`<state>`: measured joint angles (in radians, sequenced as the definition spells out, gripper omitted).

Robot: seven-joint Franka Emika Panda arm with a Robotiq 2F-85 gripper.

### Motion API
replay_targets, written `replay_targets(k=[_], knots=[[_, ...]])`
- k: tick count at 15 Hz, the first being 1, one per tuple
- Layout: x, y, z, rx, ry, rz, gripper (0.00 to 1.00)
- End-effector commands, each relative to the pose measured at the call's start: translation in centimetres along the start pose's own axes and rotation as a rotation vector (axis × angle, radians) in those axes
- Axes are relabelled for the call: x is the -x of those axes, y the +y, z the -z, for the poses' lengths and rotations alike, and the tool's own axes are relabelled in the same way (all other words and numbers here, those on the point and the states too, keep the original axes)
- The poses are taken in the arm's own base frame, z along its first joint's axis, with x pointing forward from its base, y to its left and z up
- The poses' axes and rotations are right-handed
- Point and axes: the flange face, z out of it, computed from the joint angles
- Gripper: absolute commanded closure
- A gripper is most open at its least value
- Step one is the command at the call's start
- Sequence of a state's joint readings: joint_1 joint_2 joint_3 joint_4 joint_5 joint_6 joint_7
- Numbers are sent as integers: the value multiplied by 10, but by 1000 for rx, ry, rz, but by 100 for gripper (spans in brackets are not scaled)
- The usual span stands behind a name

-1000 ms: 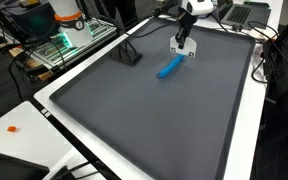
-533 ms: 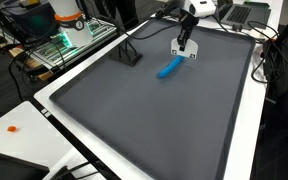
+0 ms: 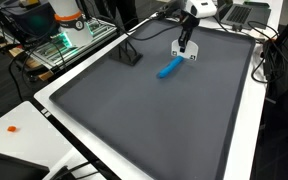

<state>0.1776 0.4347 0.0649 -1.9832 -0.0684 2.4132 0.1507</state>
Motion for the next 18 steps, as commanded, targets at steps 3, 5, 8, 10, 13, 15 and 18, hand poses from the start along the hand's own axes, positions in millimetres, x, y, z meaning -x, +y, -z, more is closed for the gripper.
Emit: replay_targets(k=[3,5,8,10,13,15,18], knots=[[-2,3,-21,26,-10,0,99],[-1,4,-24,23,-18,-2,99],[2,6,-28,21,-46,-4,99],[5,8,-29,23,-60,-8,99],[10,11,-30,12,-86,-12,99],[14,13,-29,7,-108,-20,99],[20,14,-29,-33,-152,-25,99]])
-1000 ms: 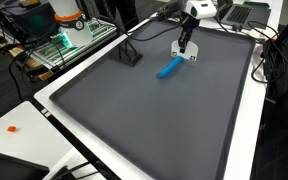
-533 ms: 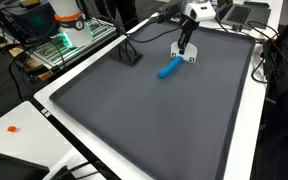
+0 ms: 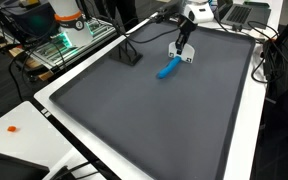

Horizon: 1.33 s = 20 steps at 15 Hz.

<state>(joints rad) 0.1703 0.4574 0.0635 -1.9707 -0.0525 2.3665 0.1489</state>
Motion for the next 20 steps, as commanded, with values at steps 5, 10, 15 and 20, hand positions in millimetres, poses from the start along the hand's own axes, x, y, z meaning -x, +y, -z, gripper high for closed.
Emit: replay_targets(k=[5,10,15,20], knots=[[20,12,-15,-114,-136,-22,99],[22,12,-12,-197,-169,-25,99],[26,10,-9,-259,-210,-14,99],[28,12,0,-281,-221,-8,99]])
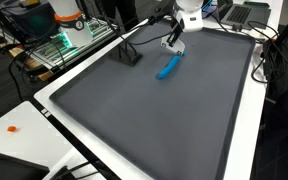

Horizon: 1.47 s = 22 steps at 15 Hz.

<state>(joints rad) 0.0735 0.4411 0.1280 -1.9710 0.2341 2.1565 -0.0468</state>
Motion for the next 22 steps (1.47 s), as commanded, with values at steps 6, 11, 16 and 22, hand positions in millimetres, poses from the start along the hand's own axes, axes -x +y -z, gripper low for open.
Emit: replay_targets(k=[6,11,16,22], knots=[[8,7,36,-20,56,19,99],[10,24,58,16,116,9,99],[8,36,54,17,134,19,99],[6,42,44,45,167,38,99]])
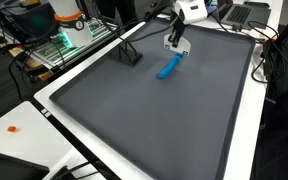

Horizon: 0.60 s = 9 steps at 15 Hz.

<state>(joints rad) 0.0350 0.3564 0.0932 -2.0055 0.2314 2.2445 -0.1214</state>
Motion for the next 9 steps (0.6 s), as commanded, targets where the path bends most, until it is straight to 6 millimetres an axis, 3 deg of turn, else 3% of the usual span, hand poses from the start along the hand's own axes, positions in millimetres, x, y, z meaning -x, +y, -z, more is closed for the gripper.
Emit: replay_targets(k=[1,9], knots=[[4,8,-8,32,20,25,99],[3,13,-19,79,23,46,99]])
